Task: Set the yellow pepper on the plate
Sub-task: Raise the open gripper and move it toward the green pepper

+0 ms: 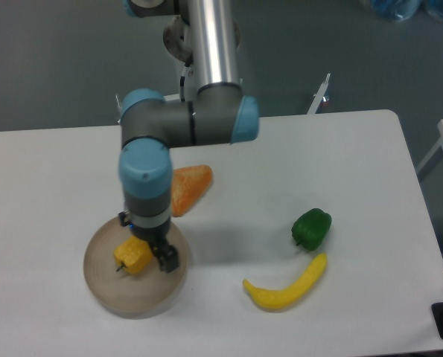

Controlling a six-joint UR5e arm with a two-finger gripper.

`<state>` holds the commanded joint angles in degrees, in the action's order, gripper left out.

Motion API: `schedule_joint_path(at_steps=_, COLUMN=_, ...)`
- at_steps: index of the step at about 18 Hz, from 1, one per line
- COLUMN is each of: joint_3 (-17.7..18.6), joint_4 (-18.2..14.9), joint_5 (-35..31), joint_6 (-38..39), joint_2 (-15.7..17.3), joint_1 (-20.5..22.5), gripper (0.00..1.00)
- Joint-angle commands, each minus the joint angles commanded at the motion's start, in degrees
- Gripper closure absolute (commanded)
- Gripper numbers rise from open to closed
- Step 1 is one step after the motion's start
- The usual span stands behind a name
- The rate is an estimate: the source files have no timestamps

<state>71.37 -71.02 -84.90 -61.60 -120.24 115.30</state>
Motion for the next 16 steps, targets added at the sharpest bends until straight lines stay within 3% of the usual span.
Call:
schedule_joint_path(at_steps=5, joint_3=2.0, joint_4=-1.4, joint_5=-0.1, joint_6=-8.2, joint_2=2.6, joint_1=5.7, gripper=0.0)
schedule_joint_path(at_steps=8, joint_3=2.2, joint_4=-4.5, joint_5=-0.1, joint_6=-14.0, joint_2=3.5, joint_1=9.2, gripper=0.0)
schedule_joint_path(at_steps=12, joint_3=3.1, joint_4=-6.1, joint_5=-0.6, joint_6=-22.1, joint_2=3.5, joint_1=13.5, gripper=0.0)
schedule_joint_path(at_steps=16, joint_3=3.8, joint_4=-8.1, joint_5=-7.6, joint_6=-26.1, joint_2=4.2, joint_1=15.5, gripper=0.0)
